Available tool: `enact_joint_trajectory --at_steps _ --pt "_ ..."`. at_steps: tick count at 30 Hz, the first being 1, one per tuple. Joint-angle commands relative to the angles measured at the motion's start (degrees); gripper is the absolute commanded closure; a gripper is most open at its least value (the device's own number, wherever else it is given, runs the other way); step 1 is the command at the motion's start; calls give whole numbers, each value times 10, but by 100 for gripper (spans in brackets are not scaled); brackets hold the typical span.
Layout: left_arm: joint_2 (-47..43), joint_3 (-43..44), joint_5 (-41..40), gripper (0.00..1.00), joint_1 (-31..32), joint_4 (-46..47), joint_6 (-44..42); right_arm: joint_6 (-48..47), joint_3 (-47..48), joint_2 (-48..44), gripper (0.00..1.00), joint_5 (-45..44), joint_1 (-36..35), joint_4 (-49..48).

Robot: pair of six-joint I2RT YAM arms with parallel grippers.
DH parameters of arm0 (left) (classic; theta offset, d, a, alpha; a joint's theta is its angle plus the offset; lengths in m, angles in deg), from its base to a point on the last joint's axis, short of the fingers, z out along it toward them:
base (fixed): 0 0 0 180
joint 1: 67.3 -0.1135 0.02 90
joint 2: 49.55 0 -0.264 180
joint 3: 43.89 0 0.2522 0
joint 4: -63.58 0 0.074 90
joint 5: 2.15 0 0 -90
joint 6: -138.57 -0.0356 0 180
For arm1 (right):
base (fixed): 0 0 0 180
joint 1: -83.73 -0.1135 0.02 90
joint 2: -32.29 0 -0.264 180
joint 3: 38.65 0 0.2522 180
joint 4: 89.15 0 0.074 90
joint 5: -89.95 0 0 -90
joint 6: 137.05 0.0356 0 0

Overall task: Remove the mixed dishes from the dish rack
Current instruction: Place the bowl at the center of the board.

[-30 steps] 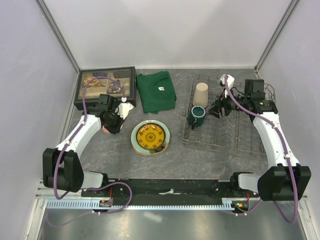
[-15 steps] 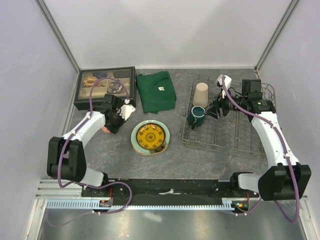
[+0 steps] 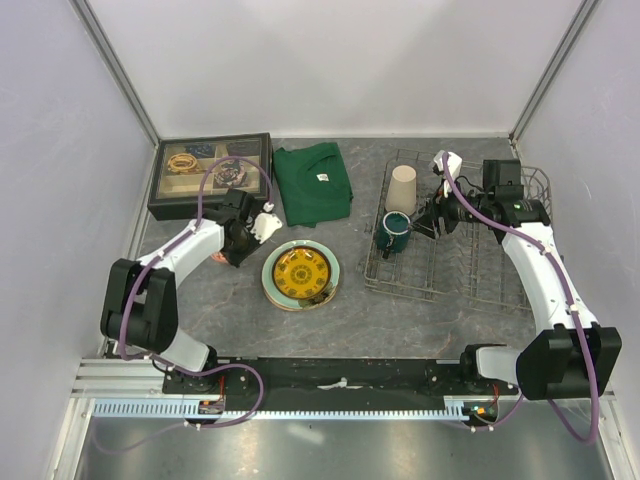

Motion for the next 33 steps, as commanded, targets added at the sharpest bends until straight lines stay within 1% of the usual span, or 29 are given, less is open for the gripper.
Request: enact_joint_trajectory --at_steps 1,16,33 --pt "7 36 -39 98 13 34 -32 -10 -5 -4 34 9 -1 -14" --pt "46 54 -88 98 27 45 -51 -12 -7 -6 34 7 -2 -12" --pt "64 58 -104 98 27 41 -62 -17 -7 -8 33 5 -2 -8"
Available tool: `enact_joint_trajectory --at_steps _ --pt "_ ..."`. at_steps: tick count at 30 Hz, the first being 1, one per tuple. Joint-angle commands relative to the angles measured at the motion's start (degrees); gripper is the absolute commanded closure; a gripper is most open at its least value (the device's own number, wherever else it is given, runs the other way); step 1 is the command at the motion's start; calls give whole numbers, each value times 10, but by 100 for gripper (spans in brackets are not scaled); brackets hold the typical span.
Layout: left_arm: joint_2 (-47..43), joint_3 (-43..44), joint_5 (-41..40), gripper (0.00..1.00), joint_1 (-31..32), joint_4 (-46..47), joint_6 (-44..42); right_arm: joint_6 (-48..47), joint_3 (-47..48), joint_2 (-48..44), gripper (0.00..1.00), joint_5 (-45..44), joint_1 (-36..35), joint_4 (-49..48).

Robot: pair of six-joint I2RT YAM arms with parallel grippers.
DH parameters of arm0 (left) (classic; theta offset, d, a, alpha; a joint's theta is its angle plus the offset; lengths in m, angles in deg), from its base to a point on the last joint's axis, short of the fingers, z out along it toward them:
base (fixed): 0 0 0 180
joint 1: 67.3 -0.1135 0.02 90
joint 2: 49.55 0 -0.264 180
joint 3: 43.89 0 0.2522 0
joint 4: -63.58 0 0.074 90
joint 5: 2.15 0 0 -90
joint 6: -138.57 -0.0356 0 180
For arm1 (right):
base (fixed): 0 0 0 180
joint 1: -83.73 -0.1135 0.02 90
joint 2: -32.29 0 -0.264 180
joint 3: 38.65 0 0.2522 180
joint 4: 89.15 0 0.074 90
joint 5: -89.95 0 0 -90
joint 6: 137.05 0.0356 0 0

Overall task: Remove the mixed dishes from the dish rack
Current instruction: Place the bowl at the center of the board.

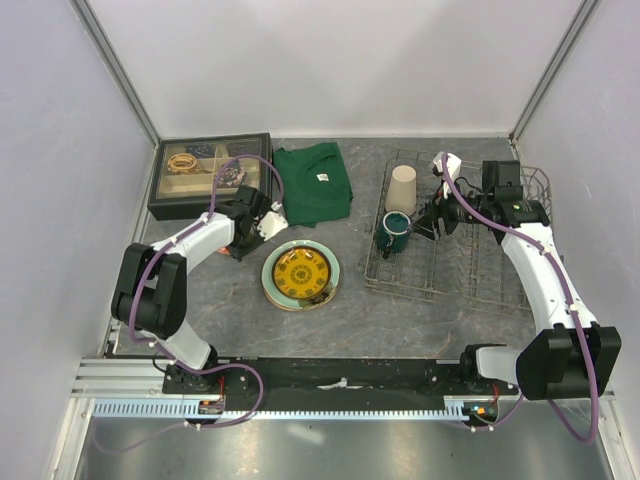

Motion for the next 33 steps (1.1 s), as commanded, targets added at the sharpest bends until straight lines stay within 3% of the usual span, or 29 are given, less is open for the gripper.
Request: enact_joint_trajectory --at_steps 1,23,33 --pt "3 23 -22 98 3 18 -25 -13 -2 -8 33 5 -2 -7" --pt "16 16 -28 89 20 14 -17 -21 6 -3 32 -3 -2 1" --pt "6 10 -36 69 22 13 -18 -27 0 -1 32 -4 -3 2"
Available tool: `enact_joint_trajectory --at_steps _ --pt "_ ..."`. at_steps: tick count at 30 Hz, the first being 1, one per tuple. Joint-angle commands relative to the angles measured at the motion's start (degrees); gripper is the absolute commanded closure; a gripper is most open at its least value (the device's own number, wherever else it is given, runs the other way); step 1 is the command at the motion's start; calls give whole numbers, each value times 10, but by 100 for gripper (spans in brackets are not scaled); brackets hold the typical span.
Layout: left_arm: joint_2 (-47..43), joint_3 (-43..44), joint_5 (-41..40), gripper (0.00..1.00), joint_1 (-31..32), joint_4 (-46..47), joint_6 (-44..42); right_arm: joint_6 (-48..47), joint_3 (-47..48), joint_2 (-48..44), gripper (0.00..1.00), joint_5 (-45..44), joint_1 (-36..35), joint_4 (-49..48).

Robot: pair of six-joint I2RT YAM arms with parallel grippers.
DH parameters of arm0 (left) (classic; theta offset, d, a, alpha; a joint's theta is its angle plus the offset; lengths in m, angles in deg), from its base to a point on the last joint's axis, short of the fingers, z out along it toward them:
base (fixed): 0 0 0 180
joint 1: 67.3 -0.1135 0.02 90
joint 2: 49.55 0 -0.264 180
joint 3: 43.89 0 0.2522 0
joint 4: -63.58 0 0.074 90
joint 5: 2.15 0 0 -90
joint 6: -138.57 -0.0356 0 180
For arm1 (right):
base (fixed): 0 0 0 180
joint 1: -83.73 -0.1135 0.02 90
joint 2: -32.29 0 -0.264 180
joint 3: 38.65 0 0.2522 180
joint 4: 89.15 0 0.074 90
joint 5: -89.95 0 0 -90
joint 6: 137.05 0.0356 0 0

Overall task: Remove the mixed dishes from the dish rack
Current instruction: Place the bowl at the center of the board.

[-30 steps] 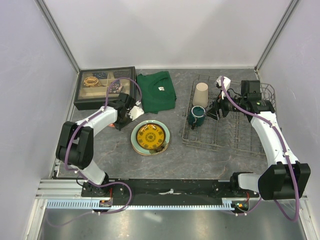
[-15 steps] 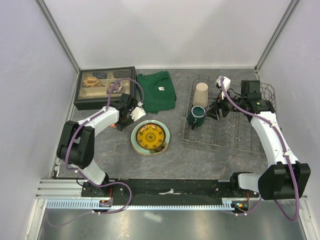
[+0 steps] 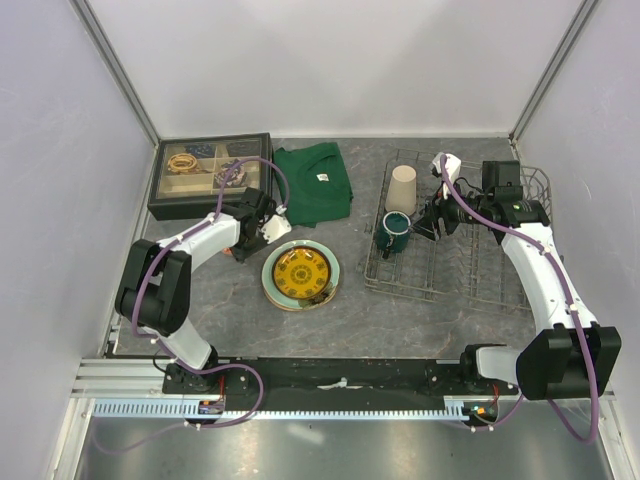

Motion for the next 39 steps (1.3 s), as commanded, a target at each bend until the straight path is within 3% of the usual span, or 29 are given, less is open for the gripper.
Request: enact_joint_trajectory --at_steps 1,8,17,24,27,39 --pt "-12 9 -13 68 3 10 -16 -16 0 -1 33 5 -3 -2" --pt "-28 12 -5 57 7 -1 -9 -12 14 9 32 -34 -3 -4" --pt "-82 54 69 43 8 -56 14 -1 46 45 24 -137 -3 -20" --pt "-150 81 146 23 9 -81 36 17 53 80 17 -159 -5 -26" --pt "-167 97 166 18 8 -87 50 35 54 88 11 -184 -17 -28" --pt "-168 112 193 17 9 -91 71 91 88 140 2 -310 -119 -7"
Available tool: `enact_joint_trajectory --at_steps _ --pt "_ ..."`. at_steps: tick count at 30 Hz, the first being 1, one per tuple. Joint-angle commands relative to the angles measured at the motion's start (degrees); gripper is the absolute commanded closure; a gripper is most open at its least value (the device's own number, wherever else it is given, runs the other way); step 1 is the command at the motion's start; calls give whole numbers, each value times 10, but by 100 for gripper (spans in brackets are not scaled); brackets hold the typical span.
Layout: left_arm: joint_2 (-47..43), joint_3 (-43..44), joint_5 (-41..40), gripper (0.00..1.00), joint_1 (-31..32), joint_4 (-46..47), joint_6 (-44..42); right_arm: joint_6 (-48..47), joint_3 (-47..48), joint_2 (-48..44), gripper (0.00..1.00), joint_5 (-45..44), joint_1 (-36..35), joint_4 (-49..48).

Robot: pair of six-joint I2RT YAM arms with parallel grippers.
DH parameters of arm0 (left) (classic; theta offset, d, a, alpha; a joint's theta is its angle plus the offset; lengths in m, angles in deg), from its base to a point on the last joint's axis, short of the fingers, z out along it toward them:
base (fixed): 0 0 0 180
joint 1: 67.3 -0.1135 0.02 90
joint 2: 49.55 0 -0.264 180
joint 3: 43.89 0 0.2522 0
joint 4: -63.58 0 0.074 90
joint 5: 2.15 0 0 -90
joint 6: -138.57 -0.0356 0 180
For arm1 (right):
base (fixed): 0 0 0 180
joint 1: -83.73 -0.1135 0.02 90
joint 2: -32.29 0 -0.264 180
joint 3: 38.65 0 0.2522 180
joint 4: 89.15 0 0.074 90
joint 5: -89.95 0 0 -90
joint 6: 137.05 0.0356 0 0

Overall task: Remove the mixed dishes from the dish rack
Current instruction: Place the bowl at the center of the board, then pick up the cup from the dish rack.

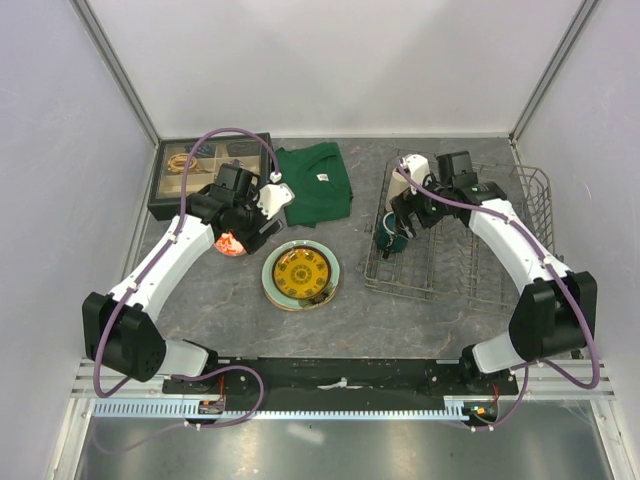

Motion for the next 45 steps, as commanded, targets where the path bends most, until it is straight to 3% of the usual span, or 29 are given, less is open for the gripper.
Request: enact_joint_trajectory --at_steps 1,19,45 --pt "-6 15 21 17 2 -4 22 21 47 27 2 -61 -18 6" --pt "0 15 6 17 2 -4 13 13 88 112 2 -123 -71 19" --pt "4 -4 6 18 2 2 9 1 89 181 2 -107 -72 4"
